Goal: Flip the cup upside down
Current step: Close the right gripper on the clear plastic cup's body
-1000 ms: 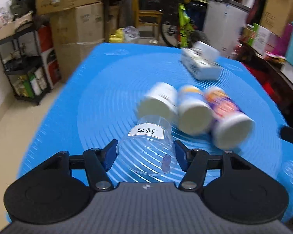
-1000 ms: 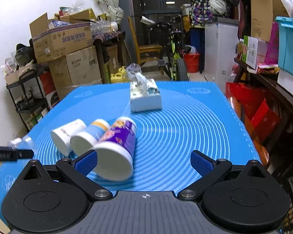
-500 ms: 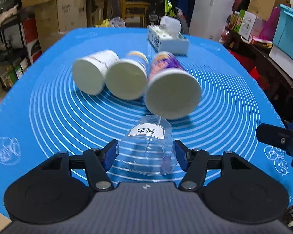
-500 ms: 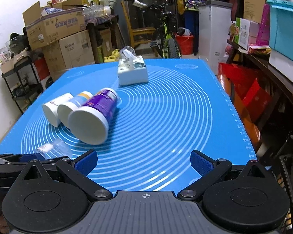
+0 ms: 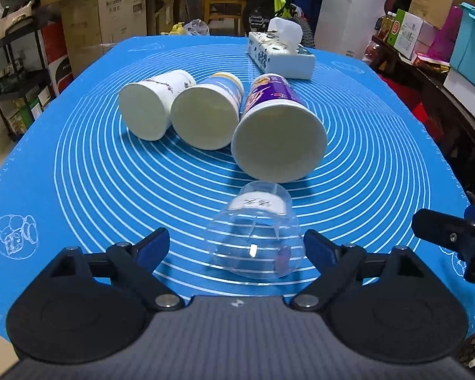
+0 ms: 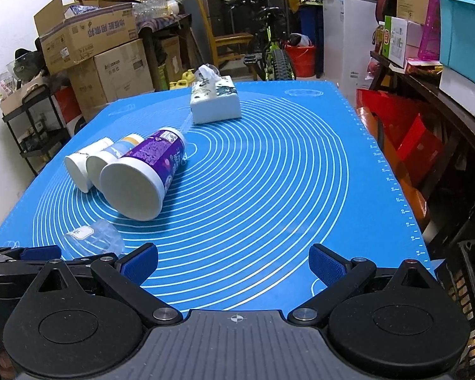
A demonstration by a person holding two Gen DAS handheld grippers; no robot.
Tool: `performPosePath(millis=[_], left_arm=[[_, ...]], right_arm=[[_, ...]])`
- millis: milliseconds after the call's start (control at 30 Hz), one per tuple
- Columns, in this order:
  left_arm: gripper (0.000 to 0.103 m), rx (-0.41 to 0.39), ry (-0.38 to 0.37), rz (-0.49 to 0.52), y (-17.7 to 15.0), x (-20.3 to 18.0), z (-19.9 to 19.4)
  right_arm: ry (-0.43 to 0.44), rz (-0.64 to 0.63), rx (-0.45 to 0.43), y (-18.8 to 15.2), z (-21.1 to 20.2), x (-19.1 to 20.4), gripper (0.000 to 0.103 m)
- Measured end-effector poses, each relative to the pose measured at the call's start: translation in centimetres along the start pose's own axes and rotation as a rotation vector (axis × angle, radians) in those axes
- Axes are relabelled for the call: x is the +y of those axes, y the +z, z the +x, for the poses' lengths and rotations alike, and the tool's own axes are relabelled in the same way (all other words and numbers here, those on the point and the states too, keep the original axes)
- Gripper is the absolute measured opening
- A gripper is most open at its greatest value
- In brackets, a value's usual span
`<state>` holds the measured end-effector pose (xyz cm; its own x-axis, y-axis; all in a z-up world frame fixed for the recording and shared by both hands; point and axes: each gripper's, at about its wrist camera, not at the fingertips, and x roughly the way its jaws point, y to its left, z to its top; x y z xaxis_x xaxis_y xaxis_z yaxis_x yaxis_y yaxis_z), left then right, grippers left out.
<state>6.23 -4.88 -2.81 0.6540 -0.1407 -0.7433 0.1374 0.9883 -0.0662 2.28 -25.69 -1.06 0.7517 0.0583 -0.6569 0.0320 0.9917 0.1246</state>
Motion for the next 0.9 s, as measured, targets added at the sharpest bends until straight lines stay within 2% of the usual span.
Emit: performPosePath(millis=[267, 567, 700, 900], left_arm=[[0.093, -0.03, -0.038, 0.012, 0.2, 0.1, -1.4], [0.094, -0.079, -0.022, 0.041, 0.8, 1.9, -4.5], [0.094, -0.096, 0.004, 0.036, 1.4, 3.7, -5.3], [0.094, -0.087, 0.086, -0.001, 1.9, 7.5, -4.2]], right_arm=[[0.0, -0.005, -0.006, 0.2, -0.2, 0.1, 0.101], [0.044, 0.005, -0.007, 1.4, -0.5, 0.6, 0.101], [0.1, 0.008, 0.033, 2.5, 0.1, 1.8, 0.101], [0.181, 0.051, 0.14, 3.8, 2.6, 4.5, 0.099]])
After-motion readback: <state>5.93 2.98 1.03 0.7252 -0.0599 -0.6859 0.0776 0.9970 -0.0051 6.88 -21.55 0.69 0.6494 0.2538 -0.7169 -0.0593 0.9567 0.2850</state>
